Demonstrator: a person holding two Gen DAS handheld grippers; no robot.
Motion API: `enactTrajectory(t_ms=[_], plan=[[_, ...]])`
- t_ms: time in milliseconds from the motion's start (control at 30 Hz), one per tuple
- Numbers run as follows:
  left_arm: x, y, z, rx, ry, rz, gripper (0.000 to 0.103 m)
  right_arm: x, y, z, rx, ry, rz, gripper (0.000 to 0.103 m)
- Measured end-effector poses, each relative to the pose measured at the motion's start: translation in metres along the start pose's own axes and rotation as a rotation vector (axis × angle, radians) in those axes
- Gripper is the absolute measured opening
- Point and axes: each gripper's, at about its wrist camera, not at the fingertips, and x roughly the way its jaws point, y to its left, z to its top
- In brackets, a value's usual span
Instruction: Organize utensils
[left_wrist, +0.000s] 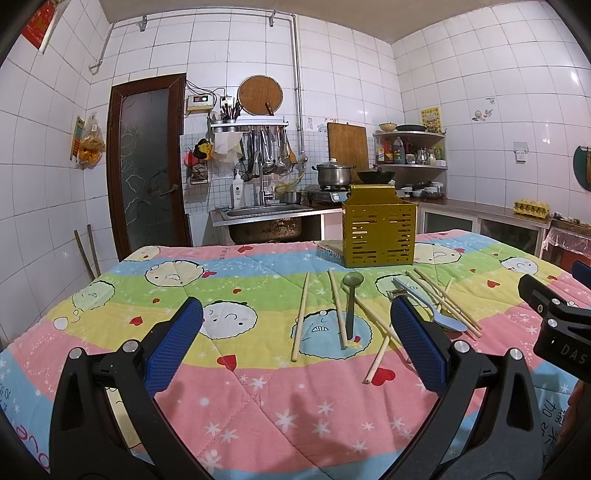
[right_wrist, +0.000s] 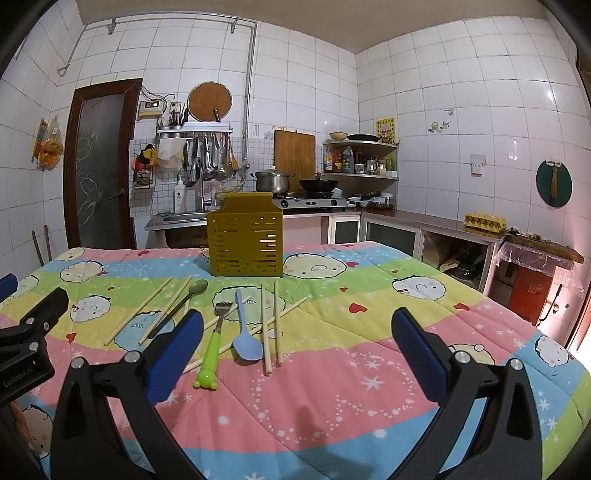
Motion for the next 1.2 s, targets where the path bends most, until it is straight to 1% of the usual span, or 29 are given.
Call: enactTrajectory(t_ms=[933, 1200], plan=[[-0.0014, -0.0003, -0.0002, 0.001, -0.004, 0.001, 0.098, -0.0003, -0.0003, 0.0011, 0.0, -0.005, -0.001, 0.099], [-0.005, 0.0017, 0.0066, 0.007, -0.009, 0.009, 0.098, 0.0003, -0.0014, 0.0027, -0.006, -0.002, -0.001, 0.099]])
